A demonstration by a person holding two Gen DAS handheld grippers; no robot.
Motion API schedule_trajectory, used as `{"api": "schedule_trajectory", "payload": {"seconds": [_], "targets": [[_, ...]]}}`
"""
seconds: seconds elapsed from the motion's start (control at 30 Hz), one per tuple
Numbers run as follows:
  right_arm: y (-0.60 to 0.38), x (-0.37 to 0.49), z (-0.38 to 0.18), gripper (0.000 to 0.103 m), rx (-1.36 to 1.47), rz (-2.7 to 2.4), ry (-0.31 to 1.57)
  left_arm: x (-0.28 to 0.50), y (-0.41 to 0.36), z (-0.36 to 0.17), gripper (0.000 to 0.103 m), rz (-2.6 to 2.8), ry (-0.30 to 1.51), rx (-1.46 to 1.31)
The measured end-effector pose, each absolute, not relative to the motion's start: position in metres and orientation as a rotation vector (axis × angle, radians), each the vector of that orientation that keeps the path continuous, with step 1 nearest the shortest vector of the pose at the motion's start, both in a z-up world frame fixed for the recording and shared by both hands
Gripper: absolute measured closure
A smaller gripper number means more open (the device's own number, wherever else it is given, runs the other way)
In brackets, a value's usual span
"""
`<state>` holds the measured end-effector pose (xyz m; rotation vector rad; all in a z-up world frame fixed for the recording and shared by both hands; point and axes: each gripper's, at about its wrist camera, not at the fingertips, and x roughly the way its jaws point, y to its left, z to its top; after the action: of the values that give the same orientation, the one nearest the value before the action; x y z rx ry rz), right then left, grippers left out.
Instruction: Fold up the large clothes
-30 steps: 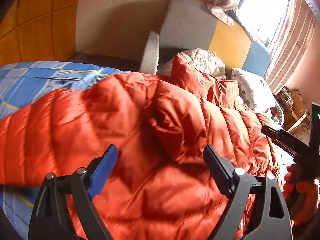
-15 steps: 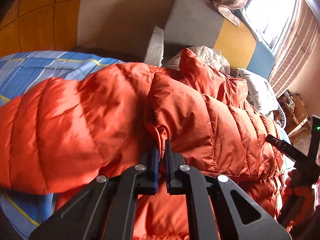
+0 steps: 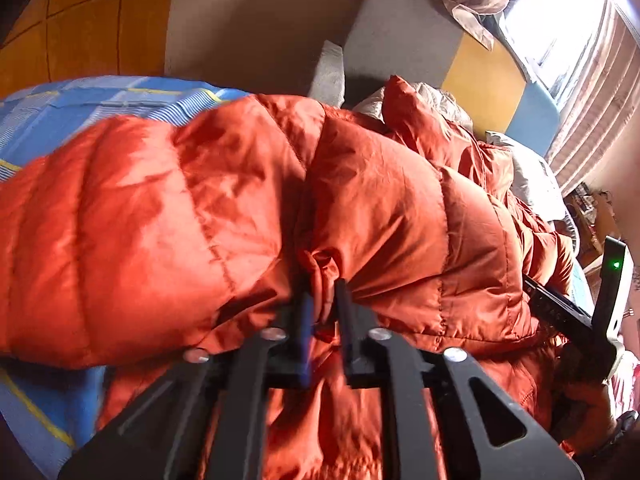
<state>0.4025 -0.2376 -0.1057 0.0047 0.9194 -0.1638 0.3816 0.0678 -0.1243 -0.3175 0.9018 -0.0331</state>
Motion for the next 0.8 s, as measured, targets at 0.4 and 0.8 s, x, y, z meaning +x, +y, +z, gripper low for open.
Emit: {"api": "schedule_trajectory", "payload": {"seconds": [0.4, 0.8], "targets": [[-0.239, 0.384, -0.067, 0.017, 0.047, -0.127, 0.875, 0.387, 0.041, -0.067, 0.058, -0.096, 0.794, -0.216], [-0.205, 0.398, -0.097, 0.014, -0.024, -0.087, 0.927, 0.426, 0.030, -0.117, 0.063, -0.084, 0.902, -0.206]]}}
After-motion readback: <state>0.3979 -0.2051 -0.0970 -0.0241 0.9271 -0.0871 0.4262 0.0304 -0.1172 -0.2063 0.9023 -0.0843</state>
